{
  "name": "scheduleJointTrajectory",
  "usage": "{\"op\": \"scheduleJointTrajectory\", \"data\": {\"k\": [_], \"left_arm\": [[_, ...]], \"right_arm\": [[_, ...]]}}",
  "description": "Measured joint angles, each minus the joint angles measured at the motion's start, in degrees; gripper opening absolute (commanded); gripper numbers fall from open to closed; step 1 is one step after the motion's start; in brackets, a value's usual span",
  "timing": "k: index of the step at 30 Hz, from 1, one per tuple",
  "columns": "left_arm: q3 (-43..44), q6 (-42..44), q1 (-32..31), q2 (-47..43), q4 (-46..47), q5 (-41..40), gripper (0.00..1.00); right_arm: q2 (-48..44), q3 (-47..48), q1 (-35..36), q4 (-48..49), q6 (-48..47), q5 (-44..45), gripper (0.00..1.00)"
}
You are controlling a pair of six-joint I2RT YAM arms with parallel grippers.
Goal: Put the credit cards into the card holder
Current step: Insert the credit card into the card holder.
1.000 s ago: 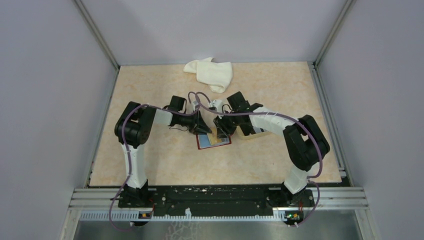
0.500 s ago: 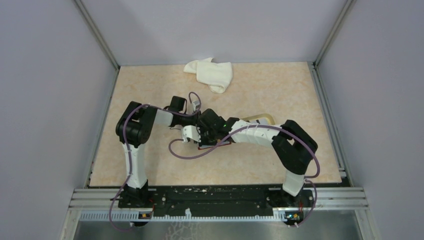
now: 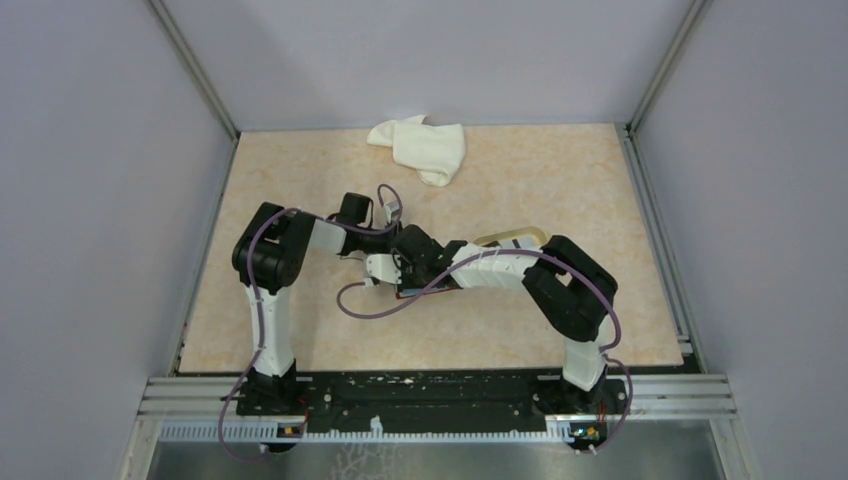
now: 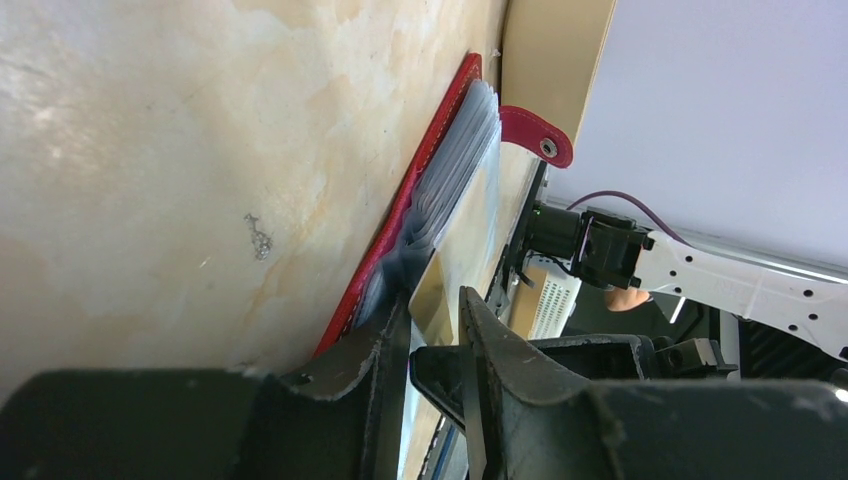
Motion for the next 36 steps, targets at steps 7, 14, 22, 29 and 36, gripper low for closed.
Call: {"op": "scheduleJointTrajectory", "data": {"k": [7,14,22,29,36], "left_arm": [[-0.5,-0.5,0.0,0.0,1.3,0.1,0.33],[-2.0,-1.6,0.1,-0.8,3.4,-0.8,0.33],[-3.7,-1.7,-0.1,-4.3,3.3,-5.4,0.33],[-7.6,-1.0,0.0,-10.6,4.3,-9.5,0.31],[-14.2,1.2,0.0,-23.6,7.9,-14.5,0.22]], "right_arm": [[-0.1,-1.6,0.0,1.0,0.4,3.4,0.00],[-3.3,-4.6,-1.2,1.8,2.1,3.4,0.00],[-9.0,-6.0,-4.3,0.3,5.1,1.7,0.00],[-14.0,-7.3,-10.9,-0.8,9.3,-7.3,0.11],[-19.2,-11.0,-18.2,-0.3,14.9,-23.5,0.16]]}}
